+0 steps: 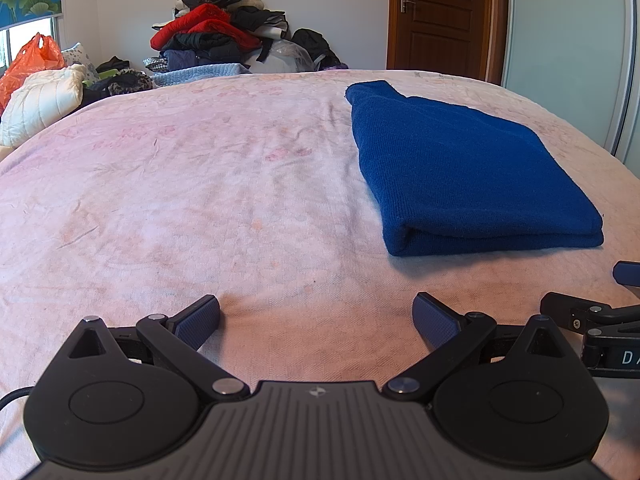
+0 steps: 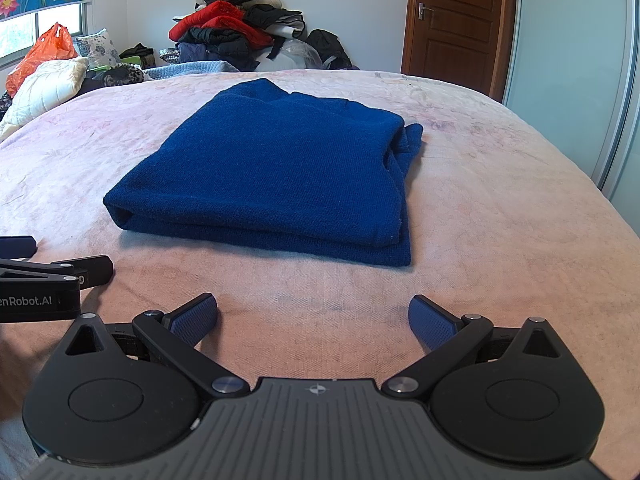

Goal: Fold small clothes

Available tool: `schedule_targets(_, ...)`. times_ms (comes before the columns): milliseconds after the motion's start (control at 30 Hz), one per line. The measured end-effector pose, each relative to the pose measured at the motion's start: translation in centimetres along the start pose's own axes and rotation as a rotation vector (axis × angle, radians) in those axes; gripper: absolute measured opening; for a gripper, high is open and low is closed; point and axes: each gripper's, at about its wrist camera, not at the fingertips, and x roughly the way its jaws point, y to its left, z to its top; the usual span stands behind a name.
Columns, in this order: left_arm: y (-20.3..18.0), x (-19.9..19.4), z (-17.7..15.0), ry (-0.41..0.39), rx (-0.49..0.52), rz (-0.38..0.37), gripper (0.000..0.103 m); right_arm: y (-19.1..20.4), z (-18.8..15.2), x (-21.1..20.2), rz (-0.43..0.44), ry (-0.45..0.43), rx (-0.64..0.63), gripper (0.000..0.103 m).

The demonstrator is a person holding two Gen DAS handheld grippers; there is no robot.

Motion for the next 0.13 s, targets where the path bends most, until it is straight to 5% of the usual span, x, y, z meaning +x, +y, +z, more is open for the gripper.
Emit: schedule_targets(133,0.02,-0.01,-0.01,0.000,-0.001,-0.001,0.103,0.00,0.00,0.00,0.000,0.000,0.000,0.103)
